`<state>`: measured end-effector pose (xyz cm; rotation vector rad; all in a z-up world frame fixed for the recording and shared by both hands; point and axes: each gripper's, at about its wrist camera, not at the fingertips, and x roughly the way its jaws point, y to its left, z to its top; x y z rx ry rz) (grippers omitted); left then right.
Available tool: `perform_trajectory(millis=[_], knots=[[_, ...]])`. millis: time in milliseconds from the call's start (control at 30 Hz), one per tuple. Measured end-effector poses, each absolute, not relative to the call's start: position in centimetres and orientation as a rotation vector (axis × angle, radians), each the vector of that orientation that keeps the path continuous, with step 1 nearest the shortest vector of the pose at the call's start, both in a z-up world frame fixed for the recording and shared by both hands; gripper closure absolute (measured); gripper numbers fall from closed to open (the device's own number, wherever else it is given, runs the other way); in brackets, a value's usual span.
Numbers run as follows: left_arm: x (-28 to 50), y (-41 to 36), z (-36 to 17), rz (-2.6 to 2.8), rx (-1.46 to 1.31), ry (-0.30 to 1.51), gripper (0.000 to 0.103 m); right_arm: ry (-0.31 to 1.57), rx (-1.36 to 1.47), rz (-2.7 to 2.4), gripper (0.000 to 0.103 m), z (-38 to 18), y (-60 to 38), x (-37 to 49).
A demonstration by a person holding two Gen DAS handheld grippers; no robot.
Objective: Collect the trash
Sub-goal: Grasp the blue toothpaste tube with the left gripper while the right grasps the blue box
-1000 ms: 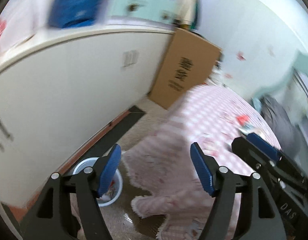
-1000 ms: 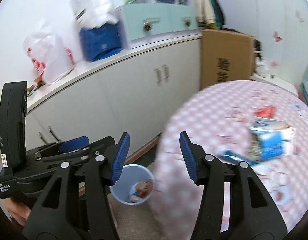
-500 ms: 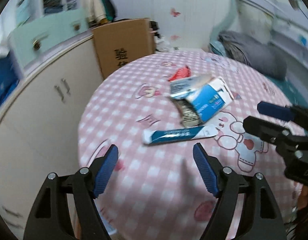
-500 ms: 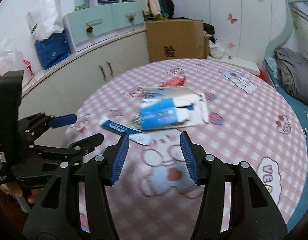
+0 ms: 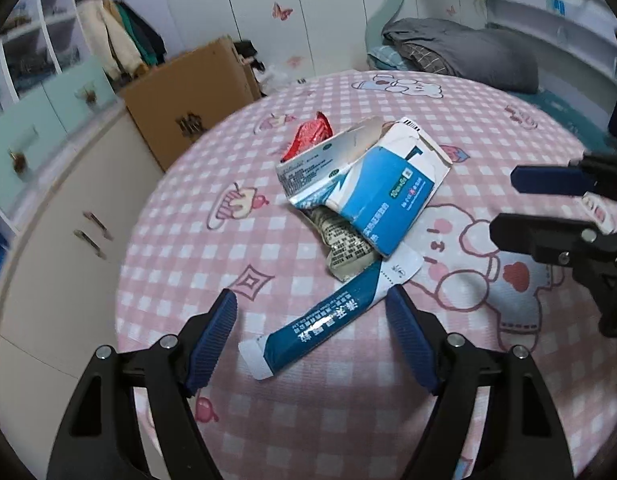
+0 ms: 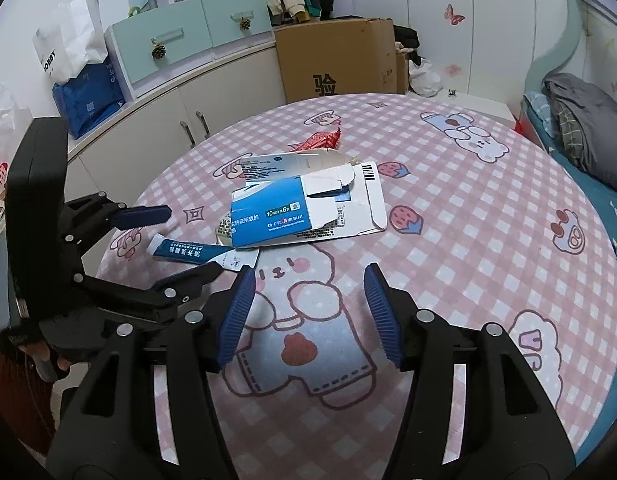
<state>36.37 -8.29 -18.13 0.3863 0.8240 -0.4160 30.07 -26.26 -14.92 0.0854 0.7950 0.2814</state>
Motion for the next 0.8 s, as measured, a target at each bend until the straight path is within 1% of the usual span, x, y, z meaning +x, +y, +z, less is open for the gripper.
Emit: perform_trajectory(millis=[67, 100, 133, 167, 267, 333, 367, 433, 533, 800], knots=[[36.9, -7.6, -18.3, -0.444, 0.307, 0.861, 0.032, 0.795, 0.087, 0.284, 0.046, -14.9, -26.1, 30.1], [36.7, -7.4, -18.4, -0.464, 0.281, 0.869, 0.041, 0.794, 0.088, 0.285, 0.046, -14.8, -26.0, 30.1], [36.5, -7.3, -18.4, -0.477, 0.267, 0.868, 0.047, 0.794, 0.087, 0.286, 0.046, -14.8, -25.9, 30.2], [36.3, -7.3, -18.4, -0.478, 0.272, 0.863, 0.049, 0.795, 0.085, 0.287, 0.046, -14.7, -25.8, 30.3], [35.8, -7.6, -18.3, -0.486, 0.269, 0.859, 0.073, 0.795, 0.076, 0.291, 0.046, -14.6, -25.3, 30.3], [35.2, -7.7, -18.2, -0.476, 0.276, 0.859, 0.085, 0.793, 0.07, 0.284, 0.046, -14.6, -24.9, 30.2], [35.0, -7.7, -18.2, -0.475, 0.274, 0.859, 0.089, 0.791, 0.069, 0.283, 0.045, -14.4, -24.8, 30.1], [34.6, -7.3, -18.1, -0.474, 0.24, 0.87, 0.091, 0.782, 0.054, 0.275, 0.045, -14.2, -24.5, 29.9], [34.2, -6.0, -17.8, -0.478, 0.187, 0.87, 0.093, 0.765, 0.028, 0.255, 0.043, -13.7, -24.0, 29.8], [32.3, -1.9, -16.2, -0.438, 0.003, 0.821, 0.094, 0.763, 0.01, 0.2, 0.041, -13.6, -23.9, 31.2]])
